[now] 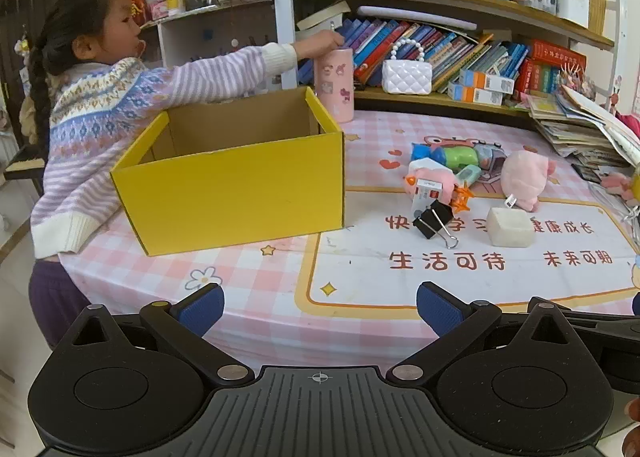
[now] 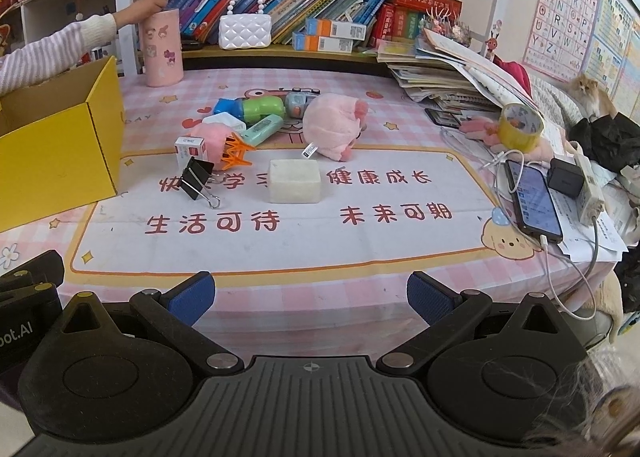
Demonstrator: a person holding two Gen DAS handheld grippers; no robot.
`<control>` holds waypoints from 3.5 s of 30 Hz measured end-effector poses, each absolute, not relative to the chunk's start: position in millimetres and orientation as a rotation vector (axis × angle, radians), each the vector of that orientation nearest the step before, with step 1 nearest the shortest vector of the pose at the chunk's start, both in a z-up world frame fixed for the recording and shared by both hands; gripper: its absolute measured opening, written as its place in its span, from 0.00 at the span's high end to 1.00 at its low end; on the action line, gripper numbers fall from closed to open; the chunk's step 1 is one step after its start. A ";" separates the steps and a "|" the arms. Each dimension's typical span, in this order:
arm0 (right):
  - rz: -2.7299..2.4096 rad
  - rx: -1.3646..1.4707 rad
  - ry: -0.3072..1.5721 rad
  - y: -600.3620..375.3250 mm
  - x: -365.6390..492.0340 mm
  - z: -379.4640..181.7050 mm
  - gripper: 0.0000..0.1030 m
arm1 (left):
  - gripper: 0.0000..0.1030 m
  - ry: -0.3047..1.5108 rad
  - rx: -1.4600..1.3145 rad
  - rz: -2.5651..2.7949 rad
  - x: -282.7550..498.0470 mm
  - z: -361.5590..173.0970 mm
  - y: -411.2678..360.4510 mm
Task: Organize objects
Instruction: 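Grasp the white foam block with the right gripper, then grasp the black binder clip with the left gripper while the right gripper holds the foam block, then carry the foam block and clip into the yellow box and open both grippers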
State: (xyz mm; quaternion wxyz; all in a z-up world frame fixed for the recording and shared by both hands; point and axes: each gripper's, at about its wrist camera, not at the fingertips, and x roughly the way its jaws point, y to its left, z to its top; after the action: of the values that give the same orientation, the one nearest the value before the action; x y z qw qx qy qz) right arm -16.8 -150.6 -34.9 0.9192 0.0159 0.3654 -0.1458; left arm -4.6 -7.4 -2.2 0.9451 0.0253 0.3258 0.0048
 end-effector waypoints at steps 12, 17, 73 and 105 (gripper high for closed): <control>-0.310 0.052 0.778 -163.8 -10.4 -39.4 0.00 | 0.00 0.700 0.053 -0.010 4.0 -6.8 -15.1; -0.314 0.060 0.791 -171.9 -3.1 -42.2 0.00 | 0.00 0.715 0.050 -0.020 14.2 -8.8 -21.3; 0.113 0.097 0.893 -299.9 136.1 -60.6 0.53 | 0.64 0.947 0.017 -0.012 179.5 -57.8 -115.3; 0.172 -0.003 0.876 -151.4 59.4 -50.7 0.53 | 0.64 0.890 -0.210 -0.127 60.8 -19.9 26.4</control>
State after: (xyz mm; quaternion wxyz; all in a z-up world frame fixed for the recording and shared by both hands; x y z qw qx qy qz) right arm 59.4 -151.4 -50.7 0.9021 -0.0017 0.4235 0.0830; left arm 60.8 26.4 -19.9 0.8954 -0.1012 0.4292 -0.0614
